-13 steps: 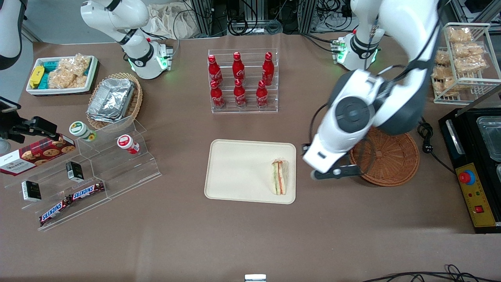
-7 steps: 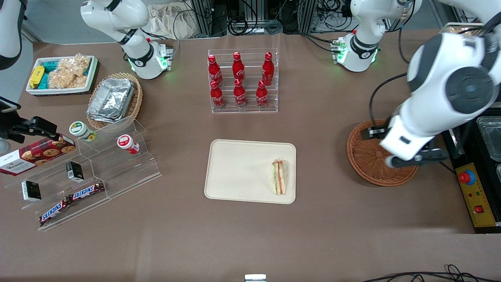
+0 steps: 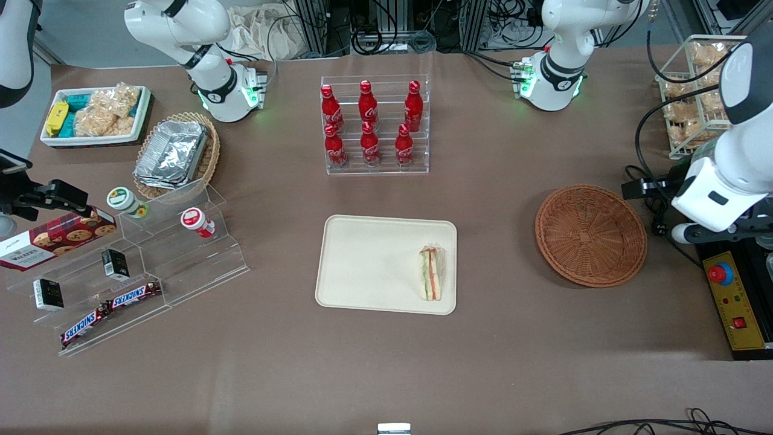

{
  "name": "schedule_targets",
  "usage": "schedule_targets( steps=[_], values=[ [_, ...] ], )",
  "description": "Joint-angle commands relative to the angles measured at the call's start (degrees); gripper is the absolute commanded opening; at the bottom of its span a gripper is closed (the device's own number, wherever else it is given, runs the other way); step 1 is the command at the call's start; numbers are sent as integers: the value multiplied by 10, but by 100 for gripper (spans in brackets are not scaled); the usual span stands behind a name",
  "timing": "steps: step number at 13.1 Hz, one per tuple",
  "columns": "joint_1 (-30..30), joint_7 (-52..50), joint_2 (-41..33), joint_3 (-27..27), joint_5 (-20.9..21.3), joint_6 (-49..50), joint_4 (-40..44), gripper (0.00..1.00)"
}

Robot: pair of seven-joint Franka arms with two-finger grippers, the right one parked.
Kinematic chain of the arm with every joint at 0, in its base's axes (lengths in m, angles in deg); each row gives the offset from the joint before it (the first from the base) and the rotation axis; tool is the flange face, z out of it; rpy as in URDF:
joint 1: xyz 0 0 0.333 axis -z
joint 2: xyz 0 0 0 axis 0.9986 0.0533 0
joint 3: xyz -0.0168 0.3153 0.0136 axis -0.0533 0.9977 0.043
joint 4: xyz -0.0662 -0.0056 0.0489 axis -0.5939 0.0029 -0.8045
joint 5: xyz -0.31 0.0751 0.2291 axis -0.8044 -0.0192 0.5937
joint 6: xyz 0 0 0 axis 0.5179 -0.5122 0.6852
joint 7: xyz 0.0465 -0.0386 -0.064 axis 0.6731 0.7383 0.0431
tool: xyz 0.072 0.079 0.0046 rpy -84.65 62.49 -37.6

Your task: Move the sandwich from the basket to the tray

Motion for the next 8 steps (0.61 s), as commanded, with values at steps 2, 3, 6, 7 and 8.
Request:
schedule_targets(
  steps=[2, 3, 6, 7, 8],
  values=[
    [-5, 63, -21, 32, -8, 13, -18, 99],
    [30, 83, -28, 80, -14, 13, -19, 99],
    [70, 112, -36, 150, -40, 14, -24, 100],
    [70, 112, -36, 150, -40, 13, -24, 100],
    [69, 112, -35, 150, -39, 13, -24, 100]
  ],
)
